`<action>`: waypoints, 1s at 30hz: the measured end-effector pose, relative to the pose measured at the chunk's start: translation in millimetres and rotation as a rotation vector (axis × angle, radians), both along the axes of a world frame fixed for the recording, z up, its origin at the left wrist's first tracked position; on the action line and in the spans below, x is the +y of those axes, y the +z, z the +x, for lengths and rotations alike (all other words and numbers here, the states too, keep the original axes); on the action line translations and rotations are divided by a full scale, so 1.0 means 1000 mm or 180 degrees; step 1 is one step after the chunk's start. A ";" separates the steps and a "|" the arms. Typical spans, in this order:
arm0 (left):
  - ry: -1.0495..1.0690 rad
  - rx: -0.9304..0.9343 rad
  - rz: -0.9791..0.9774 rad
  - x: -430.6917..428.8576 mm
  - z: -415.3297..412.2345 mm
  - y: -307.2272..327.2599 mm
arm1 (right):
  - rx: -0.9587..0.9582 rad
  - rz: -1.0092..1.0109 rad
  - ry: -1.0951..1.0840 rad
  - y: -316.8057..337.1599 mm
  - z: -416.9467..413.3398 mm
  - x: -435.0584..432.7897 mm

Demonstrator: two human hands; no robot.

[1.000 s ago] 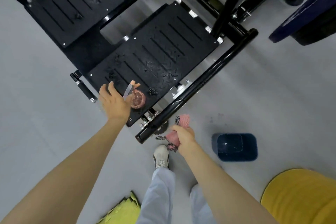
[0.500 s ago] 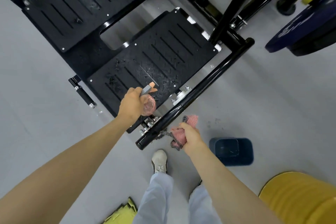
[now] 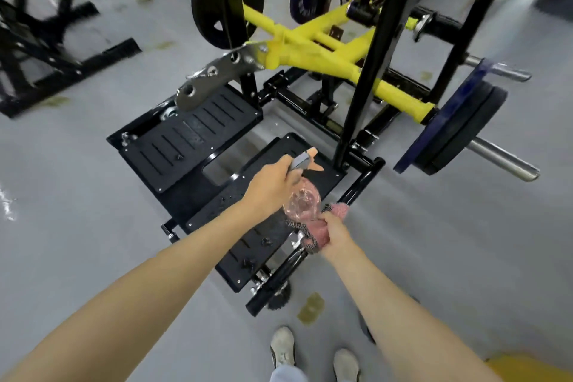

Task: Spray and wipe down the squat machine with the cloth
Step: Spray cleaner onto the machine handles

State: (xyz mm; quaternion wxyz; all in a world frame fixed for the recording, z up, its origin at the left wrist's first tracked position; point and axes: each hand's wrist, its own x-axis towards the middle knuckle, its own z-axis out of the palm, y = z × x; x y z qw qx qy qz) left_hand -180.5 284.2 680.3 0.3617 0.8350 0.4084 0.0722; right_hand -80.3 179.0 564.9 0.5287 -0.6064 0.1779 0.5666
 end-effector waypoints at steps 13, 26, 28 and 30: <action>0.0119 -0.0635 0.0717 -0.060 0.049 0.202 | -0.0728 0.0881 0.0449 0.182 0.064 -0.038; -0.0707 -0.1363 -0.0352 -0.008 0.028 0.230 | -0.1034 0.1166 0.0348 0.208 0.068 0.050; -0.0709 -0.1331 -0.0210 0.012 0.017 0.231 | -0.1092 0.1260 0.0233 0.250 0.023 0.048; -0.0862 -0.1480 -0.0287 0.032 0.003 0.230 | -0.1087 0.1381 0.0015 0.262 -0.005 0.060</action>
